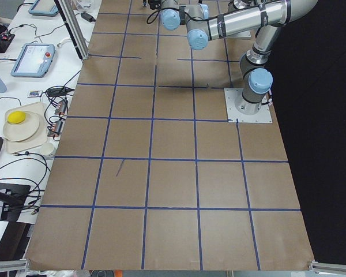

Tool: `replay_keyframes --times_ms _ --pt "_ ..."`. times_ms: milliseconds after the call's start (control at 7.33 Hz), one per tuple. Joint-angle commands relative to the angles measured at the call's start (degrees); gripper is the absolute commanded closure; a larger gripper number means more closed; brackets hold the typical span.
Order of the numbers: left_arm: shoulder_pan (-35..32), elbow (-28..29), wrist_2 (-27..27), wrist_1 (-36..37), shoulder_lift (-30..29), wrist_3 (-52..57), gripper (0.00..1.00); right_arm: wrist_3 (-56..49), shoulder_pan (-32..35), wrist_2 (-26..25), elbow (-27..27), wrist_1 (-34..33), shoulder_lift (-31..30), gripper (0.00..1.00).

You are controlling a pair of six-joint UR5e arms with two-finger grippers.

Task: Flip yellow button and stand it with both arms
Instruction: 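Close the right gripper on the yellow button and open the left gripper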

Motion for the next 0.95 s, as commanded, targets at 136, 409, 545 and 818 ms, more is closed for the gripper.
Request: replay_keyframes --times_ms 136,409,545,818 --pt "0.0 0.0 0.0 0.0 -0.1 -0.1 0.84 -0.6 0.0 -0.3 -0.2 -0.4 -0.3 0.62" --pt "0.0 0.1 0.1 0.1 -0.2 -0.1 0.80 -0.8 0.0 -0.4 -0.3 -0.4 -0.3 0.65" --pt "0.0 0.1 0.4 0.1 -0.1 0.4 0.43 -0.8 0.0 -0.4 -0.4 -0.4 -0.3 0.65" --pt "0.1 0.3 0.7 0.8 -0.2 0.0 0.00 -0.8 0.0 -0.4 -0.5 -0.5 -0.3 0.65"
